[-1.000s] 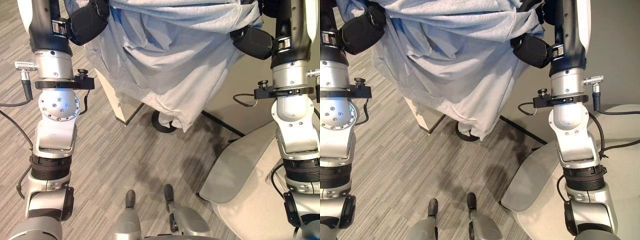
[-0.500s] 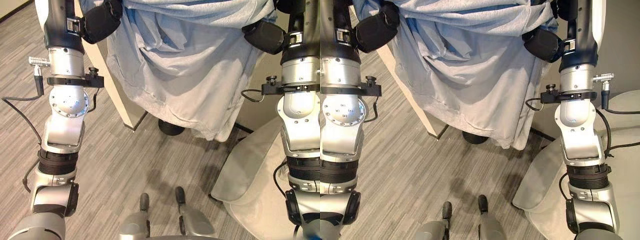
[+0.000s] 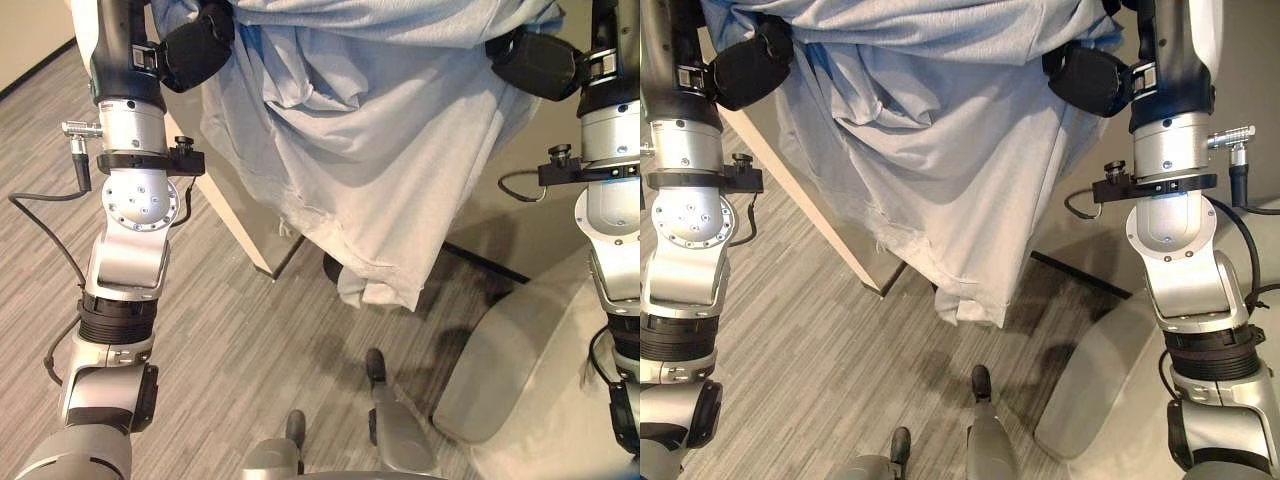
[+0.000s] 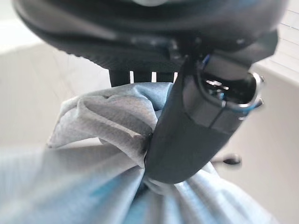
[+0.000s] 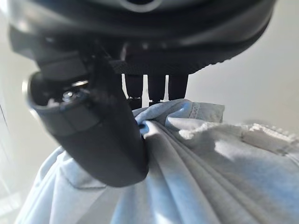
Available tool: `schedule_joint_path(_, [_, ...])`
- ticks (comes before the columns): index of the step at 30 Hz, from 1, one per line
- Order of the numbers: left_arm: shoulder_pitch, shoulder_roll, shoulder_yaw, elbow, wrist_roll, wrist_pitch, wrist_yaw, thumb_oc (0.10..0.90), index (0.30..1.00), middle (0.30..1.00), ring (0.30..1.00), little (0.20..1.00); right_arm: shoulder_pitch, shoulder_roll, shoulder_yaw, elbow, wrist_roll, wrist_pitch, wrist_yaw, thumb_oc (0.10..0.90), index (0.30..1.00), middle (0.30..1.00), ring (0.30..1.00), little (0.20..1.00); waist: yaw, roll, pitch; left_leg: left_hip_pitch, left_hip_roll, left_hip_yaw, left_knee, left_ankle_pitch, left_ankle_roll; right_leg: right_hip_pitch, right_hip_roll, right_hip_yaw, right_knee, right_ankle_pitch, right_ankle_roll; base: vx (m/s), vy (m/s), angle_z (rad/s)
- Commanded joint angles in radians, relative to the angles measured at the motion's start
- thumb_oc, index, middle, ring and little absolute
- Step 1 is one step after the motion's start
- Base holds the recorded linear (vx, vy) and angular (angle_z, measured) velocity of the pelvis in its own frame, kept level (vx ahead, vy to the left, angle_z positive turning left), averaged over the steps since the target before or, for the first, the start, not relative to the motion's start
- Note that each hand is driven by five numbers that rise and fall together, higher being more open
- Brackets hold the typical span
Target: Hang the clothes on the sofa on the clothes rack.
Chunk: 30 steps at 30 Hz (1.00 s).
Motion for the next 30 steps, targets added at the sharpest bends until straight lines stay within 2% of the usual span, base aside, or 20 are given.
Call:
schedule_joint_path(1, [-0.015, 0.151, 0.061, -0.011, -0.005, -0.065, 0.088, 0.400, 0.300, 0.300, 0.300, 0.300, -0.068, 0.034, -0.104, 0.029, 0.014, -0.050, -0.106, 0.400, 0.300, 0.300, 0.300, 0.300, -0.044, -0.028, -0.191, 0.000, -0.013, 0.100, -0.059, 0.088, 0.066, 0.060, -0.044, 0.095, -0.101, -0.117, 0.043, 0.30, -0.341, 0.23])
schedule_joint_path(2, [-0.014, 0.148, 0.069, 0.004, -0.005, -0.063, 0.104, 0.400, 0.300, 0.300, 0.300, 0.300, -0.059, 0.040, -0.132, 0.013, 0.016, -0.049, -0.115, 0.400, 0.300, 0.300, 0.300, 0.300, -0.044, -0.033, -0.198, 0.017, -0.006, 0.100, -0.044, 0.142, 0.067, 0.095, -0.032, 0.095, -0.101, -0.120, 0.046, 0.26, -0.289, 0.15])
schedule_joint_path(4, [-0.022, 0.150, 0.085, 0.008, -0.012, -0.058, 0.119, 0.400, 0.300, 0.300, 0.300, 0.300, -0.060, 0.050, -0.147, 0.017, 0.022, -0.042, -0.124, 0.400, 0.300, 0.300, 0.300, 0.300, -0.037, -0.045, -0.185, -0.003, -0.015, 0.108, -0.053, 0.125, 0.061, 0.107, -0.042, 0.091, -0.101, -0.129, 0.044, 0.12, -0.183, 0.09])
schedule_joint_path(5, [-0.028, 0.155, 0.091, 0.014, -0.019, -0.060, 0.122, 0.400, 0.300, 0.300, 0.300, 0.300, -0.055, 0.048, -0.176, 0.014, 0.017, -0.042, -0.133, 0.400, 0.300, 0.300, 0.300, 0.300, -0.017, -0.064, -0.174, -0.062, -0.031, 0.111, -0.059, 0.112, 0.056, 0.126, -0.055, 0.091, -0.101, -0.127, 0.042, 0.03, -0.074, 0.01])
schedule_joint_path(8, [-0.032, 0.153, 0.091, 0.023, -0.013, -0.060, 0.127, 0.400, 0.300, 0.300, 0.300, 0.300, -0.038, 0.067, -0.201, 0.033, 0.017, -0.036, -0.133, 0.400, 0.300, 0.300, 0.300, 0.300, -0.014, -0.053, -0.185, -0.078, -0.035, 0.118, -0.059, 0.086, 0.043, 0.127, -0.064, 0.085, -0.101, -0.139, 0.028, 0.06, 0.062, -0.21])
schedule_joint_path(13, [-0.047, 0.156, 0.075, 0.058, -0.011, -0.076, 0.135, 0.400, 0.300, 0.300, 0.300, 0.300, -0.026, 0.085, -0.218, 0.033, 0.037, -0.044, -0.135, 0.400, 0.300, 0.300, 0.300, 0.300, -0.010, -0.066, -0.184, -0.067, -0.068, 0.128, -0.059, 0.076, 0.031, 0.107, -0.086, 0.086, -0.101, -0.127, 0.022, 0.03, 0.146, -0.11])
schedule_joint_path(17, [-0.029, 0.172, 0.109, 0.060, 0.000, -0.075, 0.147, 0.400, 0.300, 0.300, 0.300, 0.300, -0.032, 0.109, -0.213, 0.037, 0.045, -0.050, -0.132, 0.400, 0.300, 0.300, 0.300, 0.300, 0.009, -0.080, -0.179, -0.052, -0.084, 0.135, -0.059, 0.069, 0.033, 0.094, -0.090, 0.083, -0.101, -0.131, 0.022, 0.00, 0.123, -0.08])
schedule_joint_path(21, [-0.019, 0.208, 0.139, 0.087, 0.010, -0.080, 0.172, 0.400, 0.300, 0.300, 0.300, 0.300, -0.050, 0.097, -0.192, 0.041, 0.054, -0.053, -0.134, 0.400, 0.300, 0.300, 0.300, 0.300, 0.018, -0.098, -0.179, -0.036, -0.089, 0.143, -0.059, 0.058, 0.033, 0.088, -0.093, 0.073, -0.101, -0.135, 0.023, 0.04, 0.111, -0.18])
schedule_joint_path(24, [-0.018, 0.264, 0.159, 0.126, 0.018, -0.083, 0.192, 0.400, 0.300, 0.300, 0.300, 0.300, -0.084, 0.048, -0.166, 0.077, 0.056, -0.058, -0.145, 0.400, 0.300, 0.300, 0.300, 0.300, 0.023, -0.106, -0.183, -0.029, -0.089, 0.148, -0.059, 0.053, 0.031, 0.092, -0.095, 0.072, -0.101, -0.134, 0.026, 0.06, 0.037, 0.02])
schedule_joint_path(26, [-0.092, 0.325, 0.102, 0.206, 0.013, -0.082, 0.206, 0.400, 0.300, 0.300, 0.300, 0.300, -0.176, -0.037, -0.071, 0.180, 0.063, -0.051, -0.156, 0.400, 0.300, 0.300, 0.300, 0.300, 0.024, -0.110, -0.181, -0.025, -0.087, 0.151, -0.059, 0.052, 0.030, 0.095, -0.095, 0.068, -0.101, -0.133, 0.030, 0.06, 0.006, 0.01])
schedule_joint_path(28, [-0.320, 0.402, -0.091, 0.396, -0.005, -0.088, 0.229, 0.400, 0.300, 0.300, 0.300, 0.300, -0.378, -0.117, 0.119, 0.382, 0.121, -0.043, -0.167, 0.400, 0.300, 0.300, 0.300, 0.300, 0.018, -0.111, -0.167, -0.022, -0.086, 0.152, -0.059, 0.049, 0.030, 0.102, -0.095, 0.071, -0.101, -0.132, 0.033, 0.06, -0.016, 0.05])
schedule_joint_path(29, [-0.378, 0.424, -0.143, 0.455, -0.011, -0.085, 0.235, 0.400, 0.300, 0.300, 0.300, 0.300, -0.432, -0.130, 0.180, 0.428, 0.126, -0.043, -0.164, 0.400, 0.300, 0.300, 0.300, 0.300, 0.019, -0.112, -0.163, -0.022, -0.086, 0.152, -0.059, 0.048, 0.030, 0.102, -0.095, 0.071, -0.101, -0.132, 0.033, 0.05, -0.032, 0.08])
schedule_joint_path(30, [-0.503, 0.457, -0.269, 0.572, -0.023, -0.086, 0.242, 0.400, 0.300, 0.300, 0.300, 0.300, -0.517, -0.146, 0.271, 0.488, 0.130, -0.038, -0.155, 0.400, 0.300, 0.300, 0.300, 0.300, 0.016, -0.109, -0.155, -0.022, -0.085, 0.152, -0.059, 0.047, 0.030, 0.101, -0.095, 0.071, -0.101, -0.134, 0.033, 0.02, -0.022, 0.10])
